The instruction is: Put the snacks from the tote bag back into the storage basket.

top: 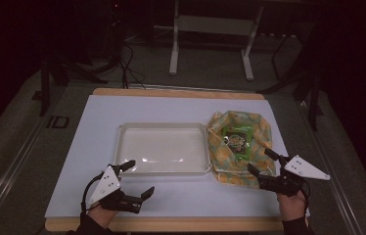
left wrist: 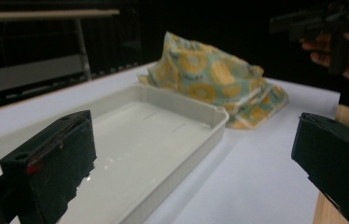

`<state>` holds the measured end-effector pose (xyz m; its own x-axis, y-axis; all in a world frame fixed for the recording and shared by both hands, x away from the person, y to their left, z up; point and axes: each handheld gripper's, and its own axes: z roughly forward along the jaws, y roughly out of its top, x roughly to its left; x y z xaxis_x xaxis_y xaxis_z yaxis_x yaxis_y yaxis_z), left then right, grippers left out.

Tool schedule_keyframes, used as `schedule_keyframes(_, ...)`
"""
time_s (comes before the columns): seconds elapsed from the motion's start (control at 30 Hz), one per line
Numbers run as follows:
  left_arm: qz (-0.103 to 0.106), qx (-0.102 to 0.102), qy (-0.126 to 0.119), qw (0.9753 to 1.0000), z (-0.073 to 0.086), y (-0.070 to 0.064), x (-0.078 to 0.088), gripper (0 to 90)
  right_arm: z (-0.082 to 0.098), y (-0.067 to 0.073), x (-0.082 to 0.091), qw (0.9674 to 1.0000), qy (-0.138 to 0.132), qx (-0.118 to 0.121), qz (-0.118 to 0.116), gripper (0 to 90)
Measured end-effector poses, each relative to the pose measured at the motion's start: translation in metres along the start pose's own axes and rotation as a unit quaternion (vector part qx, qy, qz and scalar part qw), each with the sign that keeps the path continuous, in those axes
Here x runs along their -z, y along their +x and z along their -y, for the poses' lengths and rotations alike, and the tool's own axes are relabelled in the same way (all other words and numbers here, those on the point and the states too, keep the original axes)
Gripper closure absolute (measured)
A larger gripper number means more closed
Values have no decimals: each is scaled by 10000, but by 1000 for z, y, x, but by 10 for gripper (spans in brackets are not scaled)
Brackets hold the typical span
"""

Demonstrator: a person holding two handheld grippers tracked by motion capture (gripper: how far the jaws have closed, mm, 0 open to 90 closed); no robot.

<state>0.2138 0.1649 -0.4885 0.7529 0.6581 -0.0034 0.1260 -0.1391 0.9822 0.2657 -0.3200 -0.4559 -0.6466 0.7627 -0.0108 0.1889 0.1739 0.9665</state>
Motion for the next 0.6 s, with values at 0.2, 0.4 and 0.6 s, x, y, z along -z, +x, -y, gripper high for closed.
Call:
schedule_keyframes(0.2, 66, -21, 112, 9999, 1, -1, -1, 5, 2, 2, 5, 9999, 50, 24, -140, 152)
schedule_keyframes(0.4, 97, -95, 134, 9998, 1, -3, 2, 6, 3, 1, 7, 9997, 118, 176, -141, 152)
schedule_keyframes(0.6, 144, -143, 274, 9994, 3, -3, 4, 5, 4, 2, 6, 9986, 325, 308, -266, 151)
